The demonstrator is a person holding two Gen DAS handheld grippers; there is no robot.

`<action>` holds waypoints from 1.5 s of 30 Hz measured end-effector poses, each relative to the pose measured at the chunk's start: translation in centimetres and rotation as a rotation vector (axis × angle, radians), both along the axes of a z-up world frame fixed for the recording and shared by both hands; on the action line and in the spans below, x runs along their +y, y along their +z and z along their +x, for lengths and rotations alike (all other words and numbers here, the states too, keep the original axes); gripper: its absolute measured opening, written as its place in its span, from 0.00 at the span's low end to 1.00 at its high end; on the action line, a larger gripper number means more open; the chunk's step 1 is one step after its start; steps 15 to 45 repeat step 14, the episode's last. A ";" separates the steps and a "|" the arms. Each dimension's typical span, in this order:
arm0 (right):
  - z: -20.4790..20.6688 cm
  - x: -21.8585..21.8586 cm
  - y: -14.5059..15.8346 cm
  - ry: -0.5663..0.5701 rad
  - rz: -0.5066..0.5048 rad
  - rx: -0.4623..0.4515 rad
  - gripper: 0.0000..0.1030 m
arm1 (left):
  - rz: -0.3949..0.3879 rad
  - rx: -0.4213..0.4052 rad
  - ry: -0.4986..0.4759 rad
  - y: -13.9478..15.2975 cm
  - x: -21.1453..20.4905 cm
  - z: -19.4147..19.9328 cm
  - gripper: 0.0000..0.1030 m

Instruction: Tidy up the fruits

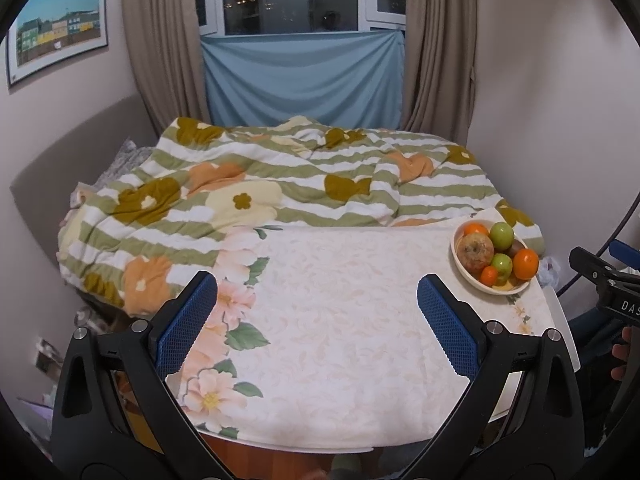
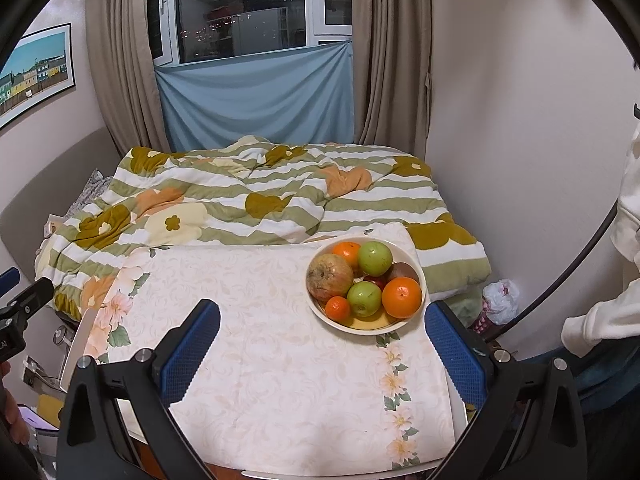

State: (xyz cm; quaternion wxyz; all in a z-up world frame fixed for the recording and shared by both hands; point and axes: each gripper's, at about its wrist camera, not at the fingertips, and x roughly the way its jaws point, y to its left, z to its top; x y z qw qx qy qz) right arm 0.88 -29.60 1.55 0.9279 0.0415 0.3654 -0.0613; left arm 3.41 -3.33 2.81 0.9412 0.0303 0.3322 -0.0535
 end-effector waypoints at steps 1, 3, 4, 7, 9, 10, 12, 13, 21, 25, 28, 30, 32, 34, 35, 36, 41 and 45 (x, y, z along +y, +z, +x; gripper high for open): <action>0.0 0.0 0.0 0.001 0.000 0.000 0.99 | 0.005 -0.006 0.003 0.1 0.1 0.1 1.00; 0.0 -0.1 0.0 -0.001 -0.003 0.000 0.99 | 0.013 -0.019 0.005 0.0 0.3 -0.2 1.00; 0.0 0.0 0.0 -0.001 0.000 0.001 0.99 | 0.020 -0.026 0.007 0.0 0.4 -0.3 1.00; 0.0 0.0 0.0 0.001 0.002 0.002 0.99 | 0.032 -0.037 0.018 -0.1 0.8 -0.3 1.00; -0.1 0.0 0.0 0.002 0.000 -0.001 0.99 | 0.030 -0.035 0.025 -0.4 1.2 -0.1 1.00; 0.0 -0.1 0.0 0.000 -0.002 -0.001 0.99 | 0.031 -0.032 0.029 -0.5 1.5 0.0 1.00; 0.0 -0.2 0.0 -0.002 -0.001 0.001 0.99 | 0.034 -0.026 0.033 -0.9 1.9 0.2 1.00; 0.0 -0.3 0.0 -0.005 0.001 0.004 0.99 | 0.036 -0.023 0.033 -1.1 2.2 0.3 1.00; 0.0 -0.5 -0.1 -0.009 0.003 0.009 0.99 | 0.038 -0.019 0.032 -1.3 2.4 0.4 1.00; 0.0 -0.5 -0.1 -0.009 0.003 0.009 0.99 | 0.038 -0.019 0.032 -1.3 2.4 0.4 1.00; 0.0 -0.5 -0.1 -0.009 0.003 0.009 0.99 | 0.038 -0.019 0.032 -1.3 2.4 0.4 1.00; 0.0 -0.5 -0.1 -0.009 0.003 0.009 0.99 | 0.038 -0.019 0.032 -1.3 2.4 0.4 1.00; 0.0 -0.5 -0.1 -0.009 0.003 0.009 0.99 | 0.038 -0.019 0.032 -1.3 2.4 0.4 1.00; 0.0 -0.5 -0.1 -0.009 0.003 0.009 0.99 | 0.038 -0.019 0.032 -1.3 2.4 0.4 1.00; 0.0 -0.5 -0.1 -0.009 0.003 0.009 0.99 | 0.038 -0.019 0.032 -1.3 2.4 0.4 1.00; 0.0 -0.5 -0.1 -0.009 0.003 0.009 0.99 | 0.038 -0.019 0.032 -1.3 2.4 0.4 1.00; 0.0 -0.5 -0.1 -0.009 0.003 0.009 0.99 | 0.038 -0.019 0.032 -1.3 2.4 0.4 1.00; 0.0 -0.5 -0.1 -0.009 0.003 0.009 0.99 | 0.038 -0.019 0.032 -1.3 2.4 0.4 1.00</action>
